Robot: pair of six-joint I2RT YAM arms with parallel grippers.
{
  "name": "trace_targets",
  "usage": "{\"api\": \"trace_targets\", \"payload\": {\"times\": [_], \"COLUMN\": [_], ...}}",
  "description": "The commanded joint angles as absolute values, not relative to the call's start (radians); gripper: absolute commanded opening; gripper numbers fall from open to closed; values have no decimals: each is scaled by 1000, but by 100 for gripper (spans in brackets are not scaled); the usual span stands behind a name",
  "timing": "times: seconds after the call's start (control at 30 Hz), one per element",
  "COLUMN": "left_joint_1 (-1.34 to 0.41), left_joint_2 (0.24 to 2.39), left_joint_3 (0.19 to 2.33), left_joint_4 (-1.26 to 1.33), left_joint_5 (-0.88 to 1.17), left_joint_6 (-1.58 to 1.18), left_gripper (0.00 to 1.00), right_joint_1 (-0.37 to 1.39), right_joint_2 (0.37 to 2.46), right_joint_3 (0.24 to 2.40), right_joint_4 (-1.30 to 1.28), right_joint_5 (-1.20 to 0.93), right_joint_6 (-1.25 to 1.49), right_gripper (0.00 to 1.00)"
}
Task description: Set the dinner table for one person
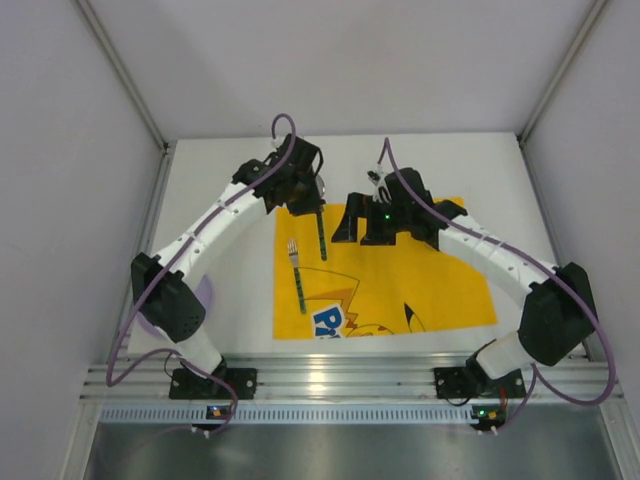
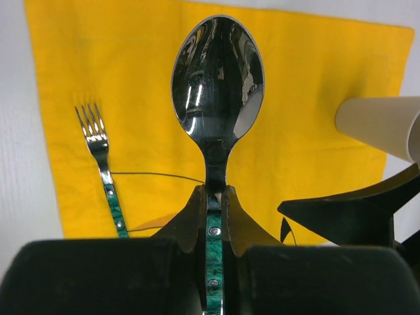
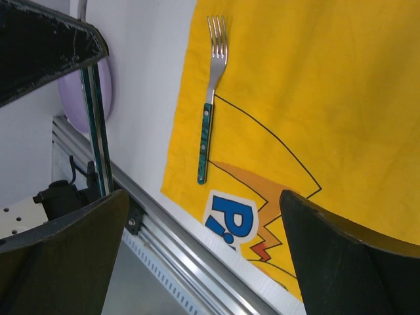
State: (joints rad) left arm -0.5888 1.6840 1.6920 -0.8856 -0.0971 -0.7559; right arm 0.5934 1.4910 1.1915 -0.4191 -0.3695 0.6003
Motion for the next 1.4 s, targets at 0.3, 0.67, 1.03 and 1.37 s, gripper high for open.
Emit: {"api": "trace_targets", "payload": {"times": [0.3,0.67,1.03,1.37], "left_joint_1": [-772,-802,-813,-579], "left_joint_2": [1697,1716,1715,1398], "left_joint_3": [1732,1808,1784,1279], "left_joint_4": [-933,-910,-928,-1019], "left_joint_5": [-198,-204,-233,-434], "left_joint_6": [-874,-894,-855,-786], "left_gripper": [0,0,32,68], "right_joint_1": [612,634,630,589], "right_joint_2": [1295,1223,1144,945], "right_joint_3": [1025,888,922,821], "right_joint_4": [-230,-157,-362,-782], "right_joint_5": [-442,-466,-388,-200], "right_joint_6": [719,762,637,525], "right_gripper": [97,66,0,0]}}
